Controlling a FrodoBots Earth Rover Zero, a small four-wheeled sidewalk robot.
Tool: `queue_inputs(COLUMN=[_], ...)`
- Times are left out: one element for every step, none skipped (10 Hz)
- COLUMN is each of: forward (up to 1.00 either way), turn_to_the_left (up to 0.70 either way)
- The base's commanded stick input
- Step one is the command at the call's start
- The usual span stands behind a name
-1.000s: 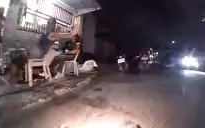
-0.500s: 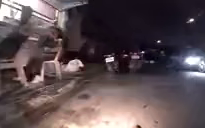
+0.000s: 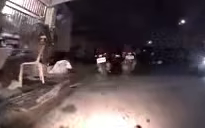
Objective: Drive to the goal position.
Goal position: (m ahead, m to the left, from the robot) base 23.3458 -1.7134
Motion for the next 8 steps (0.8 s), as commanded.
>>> queue_inputs(forward=[0.7, 0.7, 0.7, 0.7, 0.7, 0.7, 0.7, 0.7], turn_to_the_left=[-0.33, -0.33, -0.33, -0.32, -0.02, -0.01, 0.0, 0.0])
